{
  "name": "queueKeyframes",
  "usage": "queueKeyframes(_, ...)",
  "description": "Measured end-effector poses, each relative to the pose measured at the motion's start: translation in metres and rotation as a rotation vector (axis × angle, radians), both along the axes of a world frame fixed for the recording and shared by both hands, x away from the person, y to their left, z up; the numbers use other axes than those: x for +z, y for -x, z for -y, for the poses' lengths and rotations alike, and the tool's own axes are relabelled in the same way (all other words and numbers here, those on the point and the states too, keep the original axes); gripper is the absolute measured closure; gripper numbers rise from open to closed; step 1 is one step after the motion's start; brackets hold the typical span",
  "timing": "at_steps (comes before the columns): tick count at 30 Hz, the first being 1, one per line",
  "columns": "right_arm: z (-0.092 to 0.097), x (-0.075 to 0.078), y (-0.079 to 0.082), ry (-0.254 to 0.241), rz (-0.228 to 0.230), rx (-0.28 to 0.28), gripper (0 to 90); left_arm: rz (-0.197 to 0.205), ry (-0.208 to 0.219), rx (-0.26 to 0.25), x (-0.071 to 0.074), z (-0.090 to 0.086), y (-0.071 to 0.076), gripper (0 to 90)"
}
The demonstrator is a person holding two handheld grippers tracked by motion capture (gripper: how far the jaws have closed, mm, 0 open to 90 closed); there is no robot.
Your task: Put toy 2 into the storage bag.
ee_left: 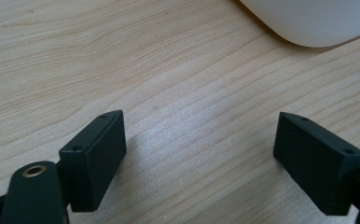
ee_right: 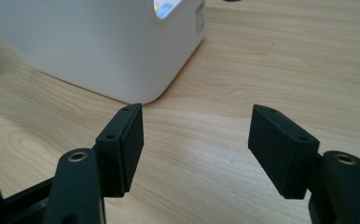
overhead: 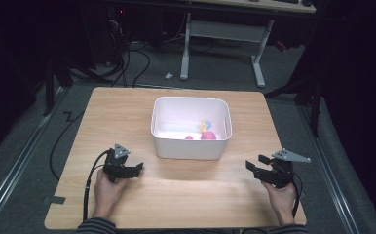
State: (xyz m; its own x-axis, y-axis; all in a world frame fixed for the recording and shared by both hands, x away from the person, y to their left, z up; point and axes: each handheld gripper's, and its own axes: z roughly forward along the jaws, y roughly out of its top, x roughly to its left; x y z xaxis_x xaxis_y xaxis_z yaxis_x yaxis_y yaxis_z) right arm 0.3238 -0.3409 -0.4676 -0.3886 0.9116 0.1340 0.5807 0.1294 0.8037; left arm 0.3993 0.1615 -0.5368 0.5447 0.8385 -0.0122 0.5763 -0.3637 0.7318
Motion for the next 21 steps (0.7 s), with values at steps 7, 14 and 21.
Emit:
queueKeyframes(7, -0.001, -0.028, -0.008, -0.013, -0.032, -0.044, 36.0, -0.001, -0.001, 0.0, 0.0, 0.0, 0.0, 17.2)
queueKeyframes(14, -0.004, -0.047, -0.016, 0.08, -0.064, -0.075, 35.9, -0.001, 0.0, 0.0, 0.0, 0.0, 0.0, 17.3)
queueKeyframes(21, -0.008, -0.054, -0.022, 0.134, -0.074, -0.085, 35.6, -0.001, 0.0, 0.0, 0.0, 0.0, 0.0, 17.2)
